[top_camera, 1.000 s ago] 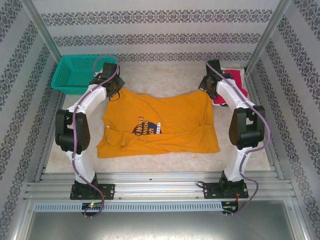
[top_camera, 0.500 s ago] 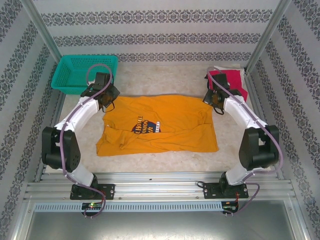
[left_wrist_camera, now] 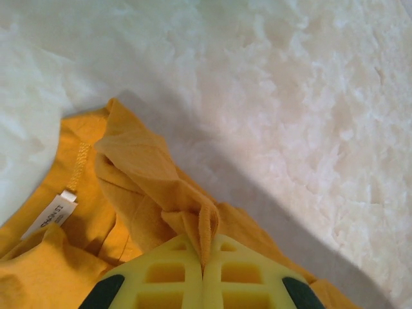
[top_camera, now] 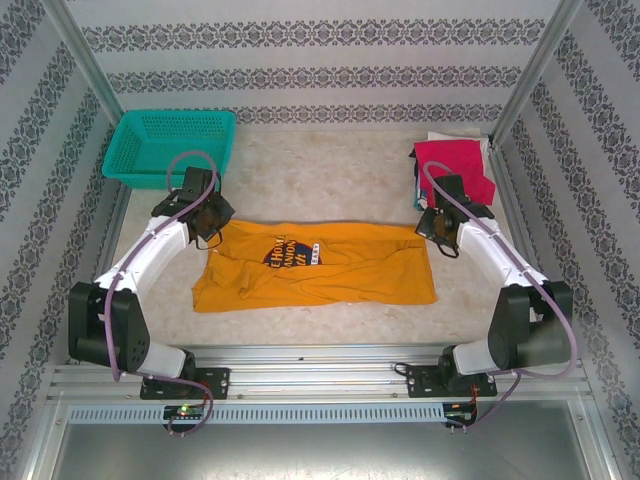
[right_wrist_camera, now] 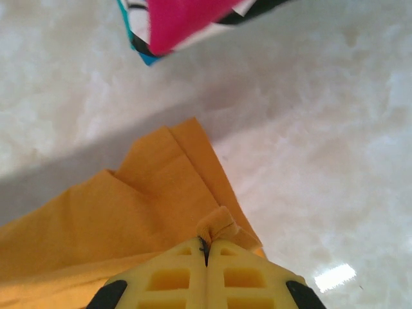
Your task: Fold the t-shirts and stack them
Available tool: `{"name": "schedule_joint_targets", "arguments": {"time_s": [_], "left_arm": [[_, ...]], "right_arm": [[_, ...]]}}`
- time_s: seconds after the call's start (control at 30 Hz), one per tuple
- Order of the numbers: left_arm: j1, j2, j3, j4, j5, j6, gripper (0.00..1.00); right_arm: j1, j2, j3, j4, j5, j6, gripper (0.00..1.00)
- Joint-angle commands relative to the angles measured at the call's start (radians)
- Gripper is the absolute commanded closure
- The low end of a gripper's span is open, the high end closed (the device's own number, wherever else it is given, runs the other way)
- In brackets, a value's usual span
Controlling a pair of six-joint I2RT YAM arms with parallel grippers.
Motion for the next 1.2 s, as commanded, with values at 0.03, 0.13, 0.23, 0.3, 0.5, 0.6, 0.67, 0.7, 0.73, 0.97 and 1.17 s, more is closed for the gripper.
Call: {"name": "schedule_joint_targets", "arguments": {"time_s": [0.03, 0.13, 0.23, 0.3, 0.5, 0.6, 0.67, 0.7, 0.73, 0.97, 1.17], "left_arm": [[0.007, -0.023, -0.007, -0.070, 0.025, 0.028, 1.00], [0.008, -0.023, -0.004, -0.090, 0.038, 0.040, 1.00], [0.009, -0.025, -0.002, -0.118, 0.061, 0.045, 1.00], [0.009, -0.036, 0.000, -0.142, 0.075, 0.049, 1.00], [0.015, -0.076, 0.019, -0.218, 0.071, 0.085, 1.00], [0.019, -0.089, 0.012, -0.243, 0.073, 0.090, 1.00], [0.019, -0.102, -0.001, -0.250, 0.083, 0.086, 1.00], [0.019, -0.108, -0.006, -0.255, 0.094, 0.080, 1.00], [0.019, -0.114, -0.013, -0.259, 0.104, 0.075, 1.00], [0.019, -0.149, 0.034, -0.334, 0.138, 0.068, 1.00], [0.021, -0.189, 0.052, -0.422, 0.115, 0.093, 1.00]], "right_arm": [[-0.013, -0.047, -0.049, -0.061, 0.027, 0.015, 1.00], [-0.013, -0.078, -0.079, -0.079, 0.025, 0.034, 1.00], [-0.015, -0.116, -0.103, -0.106, 0.043, 0.045, 1.00], [-0.017, -0.141, -0.115, -0.122, 0.052, 0.045, 1.00], [-0.020, -0.183, -0.115, -0.183, 0.058, 0.043, 1.00], [-0.020, -0.200, -0.131, -0.200, 0.062, 0.040, 1.00], [-0.022, -0.199, -0.140, -0.209, 0.070, 0.041, 1.00], [-0.022, -0.196, -0.144, -0.213, 0.071, 0.043, 1.00], [-0.022, -0.192, -0.148, -0.212, 0.066, 0.046, 1.00], [-0.021, -0.144, -0.136, -0.203, 0.048, 0.046, 1.00], [-0.020, -0.121, -0.132, -0.185, 0.038, 0.042, 1.00]]}}
